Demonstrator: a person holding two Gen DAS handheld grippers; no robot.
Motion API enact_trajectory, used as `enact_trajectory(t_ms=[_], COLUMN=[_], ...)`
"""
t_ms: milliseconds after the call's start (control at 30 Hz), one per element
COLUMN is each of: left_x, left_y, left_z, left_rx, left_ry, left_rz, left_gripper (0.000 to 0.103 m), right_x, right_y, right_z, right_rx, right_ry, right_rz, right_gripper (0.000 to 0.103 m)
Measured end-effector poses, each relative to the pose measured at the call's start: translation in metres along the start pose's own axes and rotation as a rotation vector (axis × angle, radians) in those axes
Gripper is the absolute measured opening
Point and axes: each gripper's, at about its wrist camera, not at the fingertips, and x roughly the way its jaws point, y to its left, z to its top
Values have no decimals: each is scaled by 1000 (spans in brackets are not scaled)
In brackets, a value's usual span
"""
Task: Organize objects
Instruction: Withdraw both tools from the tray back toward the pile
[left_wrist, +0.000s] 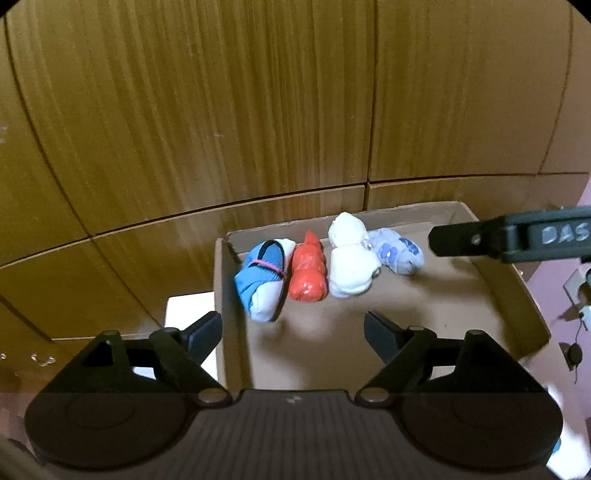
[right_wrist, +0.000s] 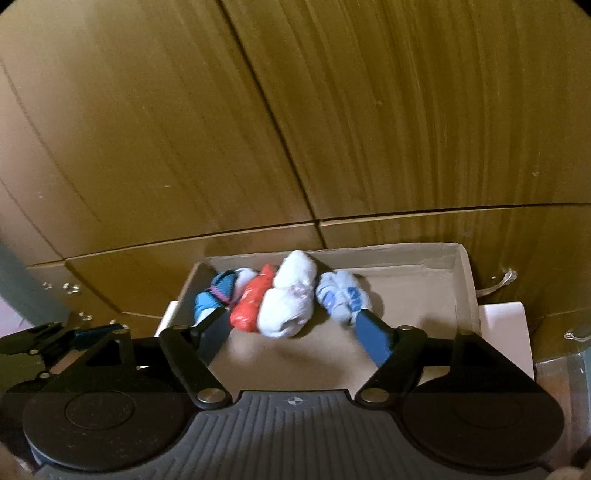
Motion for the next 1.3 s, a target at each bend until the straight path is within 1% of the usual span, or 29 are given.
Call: enact_trajectory(t_ms=[67,133,167,267,433,533,633,733,800,867,967,1033,1133,1200,1300], left_x=[-11,-21,-27,-40,-66,-79,-94,-107,-110,-109,-104,-100,-90,-86,-78], left_y=[-1,-2,-3,-2,4,5,3,-5,-11,-21,-37,-45,-52,-57,-64], left_z=[-8,-15,-19,-29,-54,-79,-116,-158,-179,-193,-201,-202,-197,-197,-196], left_rx=[15,28,34,40,26,14,-14,-37,-48,-45,-18,-12,-20,-19,-17], left_ry=[-19,-40,-50,-67,-99,-111,-125,-134,-137,-125,-120,-108,-89,-81,-61], left_rz=[14,29,41,59,58,61,55,7,-19,-54,-86,-103,-132,-142,-151], left_gripper=[89,98,99,102,102,102,102,102,102,102,102,102,102,102,102], right_x=[-15,-27,-34,-53,-88,-112,-129,-141,-145,-141,-130,-124,-118,-114,-109], right_y=[2,5,6,9,16,19,17,17,19,21,27,31,36,36,33], right_z=[-6,-13,-17,-27,-55,-87,-129,-179,-212,-239,-265,-273,-277,-276,-276], right_rx=[-2,-8,-12,-12,-54,-99,-132,-188,-250,-290,-362,-412,-454,-467,-462], right_ry=[-9,-19,-25,-38,-75,-100,-111,-119,-123,-106,-88,-93,-99,-101,-104], right_rz=[13,24,30,44,53,47,23,3,-30,-43,-64,-78,-83,-86,-82], right_gripper=[84,84,85,86,89,93,94,94,94,94,94,94,92,88,77])
